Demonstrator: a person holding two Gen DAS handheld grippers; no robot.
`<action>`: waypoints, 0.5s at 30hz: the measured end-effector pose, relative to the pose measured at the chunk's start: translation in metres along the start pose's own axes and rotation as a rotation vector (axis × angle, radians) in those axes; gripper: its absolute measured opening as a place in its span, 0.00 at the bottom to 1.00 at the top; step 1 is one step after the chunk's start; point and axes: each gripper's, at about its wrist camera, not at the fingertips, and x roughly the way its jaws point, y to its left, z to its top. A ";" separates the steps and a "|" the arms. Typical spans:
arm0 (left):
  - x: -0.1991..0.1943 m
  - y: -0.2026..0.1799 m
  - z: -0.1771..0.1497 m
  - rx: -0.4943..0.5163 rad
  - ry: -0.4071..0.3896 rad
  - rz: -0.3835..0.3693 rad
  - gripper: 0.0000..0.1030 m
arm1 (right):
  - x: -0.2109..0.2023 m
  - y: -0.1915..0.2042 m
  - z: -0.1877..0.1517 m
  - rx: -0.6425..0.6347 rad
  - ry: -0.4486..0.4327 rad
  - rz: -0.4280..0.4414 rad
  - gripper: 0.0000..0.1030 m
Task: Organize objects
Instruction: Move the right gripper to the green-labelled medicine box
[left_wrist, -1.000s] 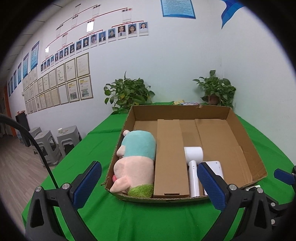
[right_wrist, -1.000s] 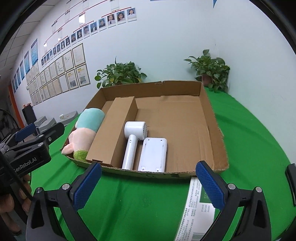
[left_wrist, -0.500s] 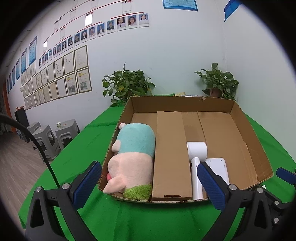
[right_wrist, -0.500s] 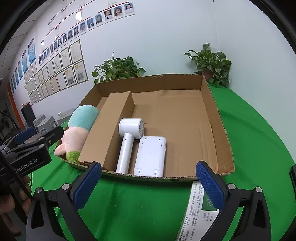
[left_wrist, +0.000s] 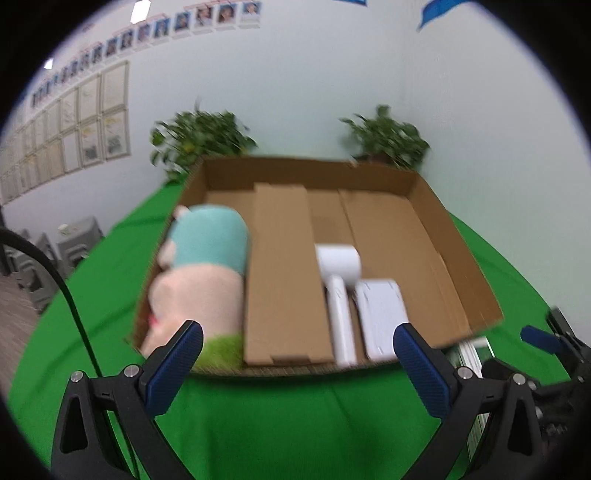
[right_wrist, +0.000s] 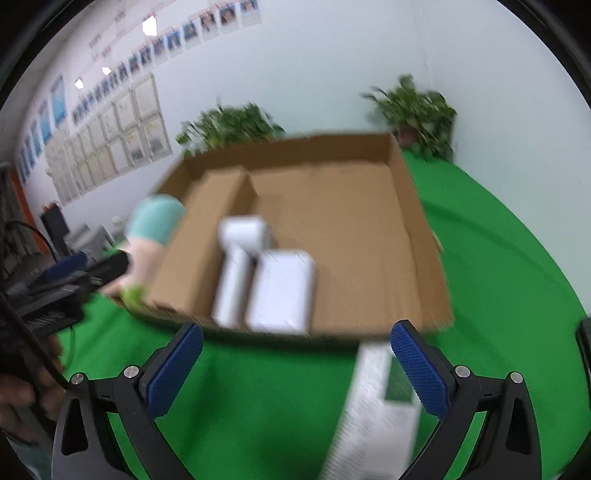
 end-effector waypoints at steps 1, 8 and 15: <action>0.001 -0.002 -0.007 0.012 0.019 -0.027 1.00 | 0.003 -0.010 -0.011 0.005 0.019 -0.064 1.00; 0.013 -0.024 -0.039 0.039 0.123 -0.163 1.00 | 0.027 -0.057 -0.061 0.137 0.212 -0.099 0.99; 0.023 -0.024 -0.044 -0.001 0.177 -0.209 1.00 | 0.041 -0.026 -0.063 0.065 0.272 -0.004 0.74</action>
